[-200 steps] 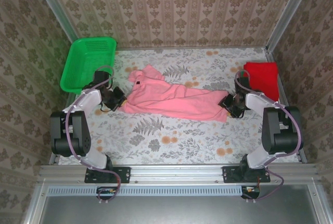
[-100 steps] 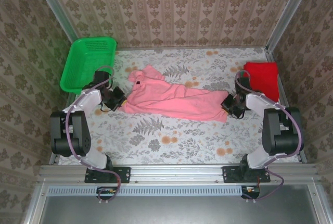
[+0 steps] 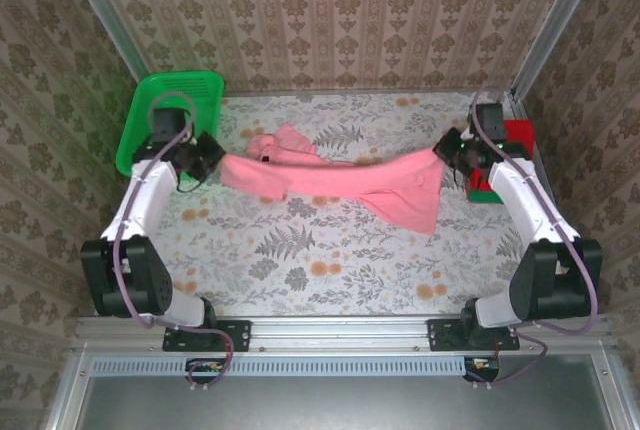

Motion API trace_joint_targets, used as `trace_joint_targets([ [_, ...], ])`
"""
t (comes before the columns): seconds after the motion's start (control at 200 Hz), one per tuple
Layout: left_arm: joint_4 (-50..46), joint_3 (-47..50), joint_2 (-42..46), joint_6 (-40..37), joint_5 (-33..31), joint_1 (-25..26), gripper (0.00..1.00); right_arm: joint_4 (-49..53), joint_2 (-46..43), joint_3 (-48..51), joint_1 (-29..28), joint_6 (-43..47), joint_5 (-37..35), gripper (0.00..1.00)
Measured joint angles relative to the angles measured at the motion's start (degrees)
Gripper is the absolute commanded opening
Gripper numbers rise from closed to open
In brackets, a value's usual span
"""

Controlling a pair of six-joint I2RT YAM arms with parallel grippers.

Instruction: Fold and stack the t-shirts

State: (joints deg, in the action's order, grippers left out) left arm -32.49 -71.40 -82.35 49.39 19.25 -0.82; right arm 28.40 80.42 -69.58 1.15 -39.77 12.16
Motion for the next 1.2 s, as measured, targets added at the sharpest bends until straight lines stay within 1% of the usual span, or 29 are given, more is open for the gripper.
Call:
trace_joint_targets([
  [0.165, -1.9, -11.8, 3.4, -0.8, 0.2, -2.1, 0.00, -2.4, -5.7, -8.0, 0.2, 0.6, -0.2, 0.00],
  [0.285, -2.2, -18.6, 5.8, -1.3, 0.3, -3.0, 0.00, -3.9, -9.4, -12.8, 0.2, 0.7, -0.2, 0.00],
  [0.54, -2.3, -26.4, 13.0, -1.2, -1.5, -3.4, 0.00, -3.6, -18.6, -19.4, 0.2, 3.3, -0.6, 0.00],
  [0.75, -4.2, -35.1, 15.9, -1.7, -3.5, -3.4, 0.00, -3.4, -24.7, -22.4, 0.2, 5.1, -0.5, 0.00],
  [0.955, -4.2, -39.3, 16.1, -1.6, -4.1, -3.4, 0.00, -3.4, -24.1, -27.1, 0.2, 6.6, -0.5, 0.00],
  [1.07, -4.2, -40.0, 14.8, -1.6, -4.1, -3.4, 0.00, -3.3, -22.4, -27.5, 0.2, 7.6, -0.6, 0.00],
  [1.2, -3.5, -40.0, 11.4, -1.4, -4.0, -3.3, 0.00, -3.1, -18.6, -26.9, 0.2, 8.7, -0.5, 0.00],
])
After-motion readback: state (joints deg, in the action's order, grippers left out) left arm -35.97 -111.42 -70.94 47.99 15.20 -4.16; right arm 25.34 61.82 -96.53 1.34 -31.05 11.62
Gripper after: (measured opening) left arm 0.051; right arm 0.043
